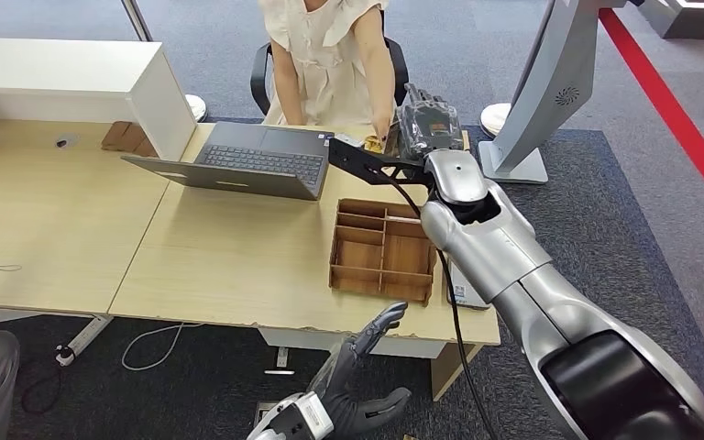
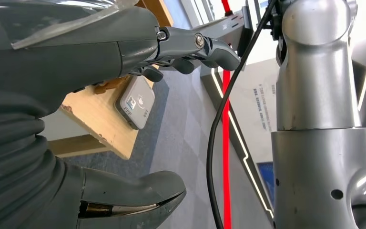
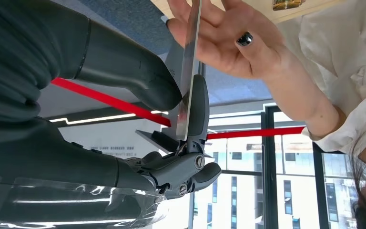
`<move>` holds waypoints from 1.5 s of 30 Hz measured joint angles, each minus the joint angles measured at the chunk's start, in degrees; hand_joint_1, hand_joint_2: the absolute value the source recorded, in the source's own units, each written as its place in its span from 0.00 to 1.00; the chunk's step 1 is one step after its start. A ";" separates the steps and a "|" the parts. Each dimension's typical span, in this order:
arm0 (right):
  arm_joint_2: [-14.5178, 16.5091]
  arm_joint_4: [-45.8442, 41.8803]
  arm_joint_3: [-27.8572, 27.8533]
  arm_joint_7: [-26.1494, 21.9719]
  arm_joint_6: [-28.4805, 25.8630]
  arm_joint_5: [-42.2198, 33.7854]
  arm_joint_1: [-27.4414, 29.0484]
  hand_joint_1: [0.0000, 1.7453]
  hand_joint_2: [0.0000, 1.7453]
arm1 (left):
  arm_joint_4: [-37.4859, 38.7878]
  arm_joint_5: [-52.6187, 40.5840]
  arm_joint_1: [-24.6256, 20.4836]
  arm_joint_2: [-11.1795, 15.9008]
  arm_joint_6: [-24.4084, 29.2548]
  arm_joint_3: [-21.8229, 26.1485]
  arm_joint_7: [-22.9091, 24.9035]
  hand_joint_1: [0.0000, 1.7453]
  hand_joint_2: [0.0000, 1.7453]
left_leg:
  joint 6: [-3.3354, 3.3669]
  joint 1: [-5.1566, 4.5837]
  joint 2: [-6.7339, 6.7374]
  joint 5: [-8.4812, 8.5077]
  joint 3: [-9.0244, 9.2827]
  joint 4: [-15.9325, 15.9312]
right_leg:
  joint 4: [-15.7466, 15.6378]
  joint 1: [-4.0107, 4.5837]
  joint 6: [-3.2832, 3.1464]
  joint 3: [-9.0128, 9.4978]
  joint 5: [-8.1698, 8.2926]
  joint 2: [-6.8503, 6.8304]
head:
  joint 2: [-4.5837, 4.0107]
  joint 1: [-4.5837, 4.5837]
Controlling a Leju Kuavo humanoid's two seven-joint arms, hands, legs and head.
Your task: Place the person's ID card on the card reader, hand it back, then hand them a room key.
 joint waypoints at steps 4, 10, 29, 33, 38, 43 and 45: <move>0.03 0.08 0.05 -0.02 -0.04 0.02 0.00 1.00 1.00 | -0.03 0.19 -0.04 0.00 0.83 -0.10 0.11 0.00 1.00 | 0.00 0.00 0.00 0.00 0.00 0.00 | 0.00 0.00 0.00 0.00 0.00 0.00 | 0.00 0.01; 0.09 0.48 0.30 -0.14 -0.15 0.06 0.00 1.00 1.00 | -0.04 0.49 -0.10 0.01 1.37 -0.25 0.18 0.00 1.00 | 0.00 0.00 0.00 0.00 0.00 0.00 | 0.00 0.00 0.00 0.00 0.00 0.00 | 0.00 0.01; -0.07 0.86 0.63 1.12 -3.59 2.01 0.61 0.00 1.00 | -1.71 1.45 -0.48 0.77 3.35 -1.55 2.63 0.00 1.00 | 0.00 -0.01 0.01 0.00 -0.01 0.00 | -0.01 0.00 0.00 -0.02 0.00 0.00 | 0.00 0.01; -0.88 -0.92 -0.12 1.51 -4.91 2.39 1.03 0.00 1.00 | -2.30 1.37 -0.43 0.99 3.43 -1.68 3.17 0.00 1.00 | 0.00 -0.01 0.01 0.00 0.00 0.00 | -0.01 0.00 0.00 -0.01 0.00 0.00 | 0.01 0.00; -2.09 -4.03 -1.67 1.57 -8.92 1.43 1.98 0.00 1.00 | -2.79 1.07 -0.38 1.14 4.16 -1.78 3.28 0.00 1.00 | 0.00 -0.01 0.00 0.00 0.01 0.00 | -0.01 0.00 0.00 -0.02 0.00 0.00 | 0.00 0.00; -3.16 -8.59 -3.82 -0.07 -17.62 -0.37 4.50 0.00 1.00 | -3.32 0.66 -0.27 1.26 5.56 -1.70 3.69 0.00 1.00 | 0.00 -0.01 0.00 0.00 0.01 0.00 | -0.01 0.00 0.00 -0.02 0.00 0.00 | 0.00 0.01; -3.55 -10.89 -4.78 -0.94 -21.11 -1.15 6.04 0.00 1.00 | -3.63 0.31 -0.14 1.34 6.40 -1.56 4.08 0.00 1.00 | 0.00 -0.01 0.00 0.00 0.01 0.00 | -0.01 0.00 0.00 -0.02 0.00 0.00 | 0.00 0.00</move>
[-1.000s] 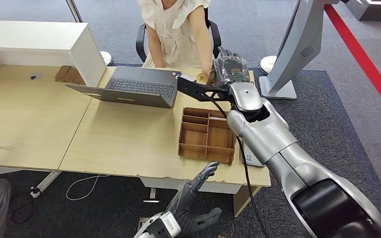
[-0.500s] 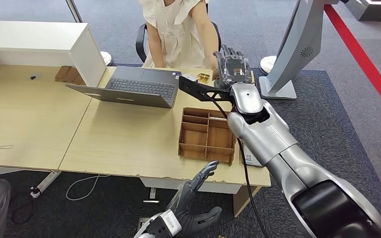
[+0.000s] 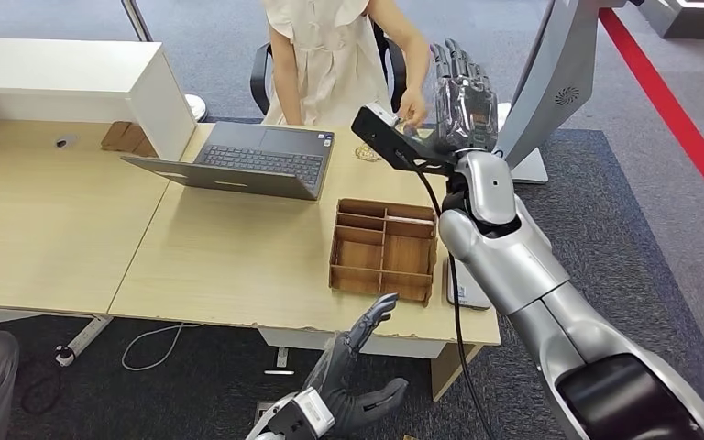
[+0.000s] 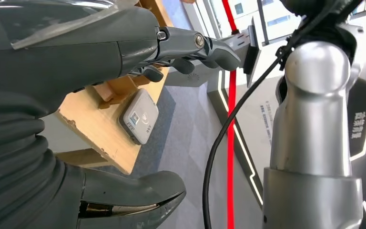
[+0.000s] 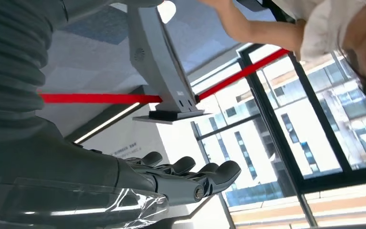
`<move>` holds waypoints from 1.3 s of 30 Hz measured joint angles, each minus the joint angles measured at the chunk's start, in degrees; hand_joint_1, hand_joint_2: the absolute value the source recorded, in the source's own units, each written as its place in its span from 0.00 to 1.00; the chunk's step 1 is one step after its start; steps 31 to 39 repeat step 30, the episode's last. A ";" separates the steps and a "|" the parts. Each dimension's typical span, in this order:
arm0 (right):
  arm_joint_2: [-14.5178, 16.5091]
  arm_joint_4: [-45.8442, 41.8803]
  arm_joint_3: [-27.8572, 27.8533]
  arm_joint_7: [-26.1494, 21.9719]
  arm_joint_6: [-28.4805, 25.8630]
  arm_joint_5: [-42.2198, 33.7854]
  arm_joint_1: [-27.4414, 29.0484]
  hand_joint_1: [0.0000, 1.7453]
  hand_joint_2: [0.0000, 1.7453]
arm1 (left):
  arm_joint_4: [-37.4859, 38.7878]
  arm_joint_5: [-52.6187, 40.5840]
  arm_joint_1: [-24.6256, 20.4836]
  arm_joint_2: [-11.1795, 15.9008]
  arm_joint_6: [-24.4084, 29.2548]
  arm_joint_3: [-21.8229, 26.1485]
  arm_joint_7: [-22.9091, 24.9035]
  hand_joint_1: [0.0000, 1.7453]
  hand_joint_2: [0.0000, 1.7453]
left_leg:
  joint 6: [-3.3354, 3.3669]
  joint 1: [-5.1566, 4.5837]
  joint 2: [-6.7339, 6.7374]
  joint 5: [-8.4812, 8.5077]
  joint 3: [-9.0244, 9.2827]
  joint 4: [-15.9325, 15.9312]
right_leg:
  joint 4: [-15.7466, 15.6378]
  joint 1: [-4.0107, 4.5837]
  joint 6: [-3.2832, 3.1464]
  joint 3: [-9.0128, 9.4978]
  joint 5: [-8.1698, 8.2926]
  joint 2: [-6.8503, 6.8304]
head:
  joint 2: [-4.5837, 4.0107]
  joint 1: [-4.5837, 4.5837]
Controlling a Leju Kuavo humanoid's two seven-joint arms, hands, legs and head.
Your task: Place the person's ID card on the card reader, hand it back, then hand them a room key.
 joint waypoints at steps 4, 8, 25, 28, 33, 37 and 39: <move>-0.81 -5.51 -1.88 -2.38 -6.78 -4.17 4.29 0.00 1.00 | -1.03 -0.83 0.61 0.33 2.10 0.63 0.73 0.00 1.00 | 0.00 0.00 0.00 0.00 0.01 0.00 | 0.00 0.00 0.00 0.00 0.00 0.00 | 0.00 0.01; -1.70 -13.13 -4.06 -8.17 -11.73 -11.30 11.04 0.00 1.00 | -2.40 -1.71 1.85 0.96 4.39 1.85 1.21 0.00 1.00 | 0.00 0.01 -0.01 -0.01 0.01 0.00 | -0.02 0.02 0.00 0.01 -0.01 0.00 | 0.00 0.00; -5.63 -42.18 -9.92 -34.93 -12.70 -50.64 40.11 0.00 1.00 | -12.14 -8.44 7.65 5.12 20.47 6.11 5.22 0.00 1.00 | 0.02 0.01 -0.02 -0.06 -0.04 -0.03 | -0.05 0.02 -0.02 0.02 -0.08 0.00 | 0.00 0.01; -6.80 -43.68 -9.70 -34.83 -12.63 -53.67 42.13 0.00 1.00 | -14.81 -9.90 9.93 5.85 20.52 7.77 6.28 0.00 1.00 | 0.02 0.01 -0.02 -0.07 -0.05 -0.03 | -0.05 0.02 -0.02 0.03 -0.08 0.00 | 0.00 0.00; -7.32 -44.01 -9.58 -35.07 -12.62 -55.17 43.02 0.00 1.00 | -15.90 -10.52 11.20 6.11 20.52 8.67 6.20 0.00 1.00 | 0.02 0.01 -0.02 -0.07 -0.05 -0.03 | -0.05 0.02 -0.02 0.02 -0.08 0.00 | 0.00 0.00; -7.32 -44.01 -9.58 -35.07 -12.62 -55.17 43.02 0.00 1.00 | -15.90 -10.52 11.20 6.11 20.52 8.67 6.20 0.00 1.00 | 0.02 0.01 -0.02 -0.07 -0.05 -0.03 | -0.05 0.02 -0.02 0.02 -0.08 0.00 | 0.00 0.00; -7.32 -44.01 -9.58 -35.07 -12.62 -55.17 43.02 0.00 1.00 | -15.90 -10.52 11.20 6.11 20.52 8.67 6.20 0.00 1.00 | 0.02 0.01 -0.02 -0.07 -0.05 -0.03 | -0.05 0.02 -0.02 0.02 -0.08 0.00 | 0.00 0.00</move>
